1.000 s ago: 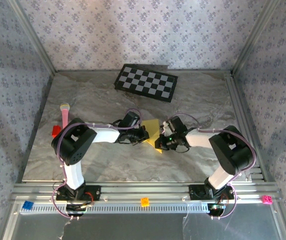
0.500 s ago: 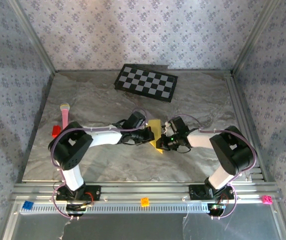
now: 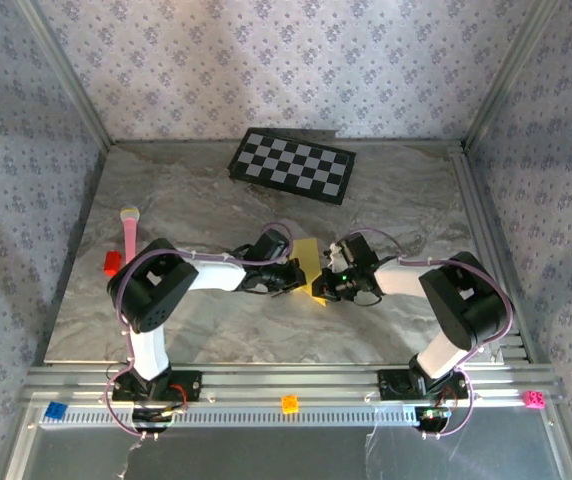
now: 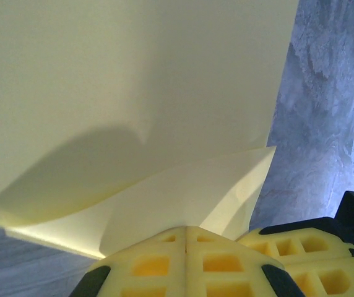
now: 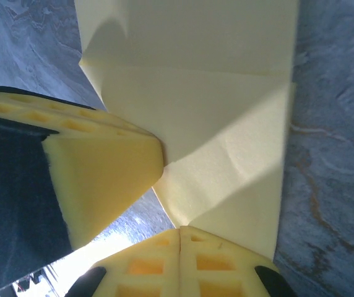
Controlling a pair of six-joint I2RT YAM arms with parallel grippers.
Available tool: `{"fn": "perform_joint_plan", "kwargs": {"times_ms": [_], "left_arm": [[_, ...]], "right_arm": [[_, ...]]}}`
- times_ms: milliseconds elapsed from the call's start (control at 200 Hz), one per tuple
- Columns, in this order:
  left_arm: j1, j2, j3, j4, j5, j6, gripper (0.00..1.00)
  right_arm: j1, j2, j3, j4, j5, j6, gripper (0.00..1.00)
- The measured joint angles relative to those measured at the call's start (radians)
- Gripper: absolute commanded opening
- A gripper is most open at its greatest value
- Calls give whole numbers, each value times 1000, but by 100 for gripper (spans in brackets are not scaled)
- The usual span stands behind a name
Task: Fold a paper plane with a square sheet of paper (pick it up from the middle)
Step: Third fold the triangle at the center of the table.
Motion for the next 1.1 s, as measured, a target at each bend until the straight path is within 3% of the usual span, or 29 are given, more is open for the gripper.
{"fn": "perform_joint_plan", "kwargs": {"times_ms": [520,900,1099], "left_arm": [[108,-12,-10,-24,34,16,2],[118,-12,-10,-27,41,45,2],[118,-12,-10,-27,40,49,1]], "right_arm": [[-2,0,-2,11,6,0,0],[0,-40,3,-42,10,3,0],[11,-34,90,-85,10,3,0]]}}
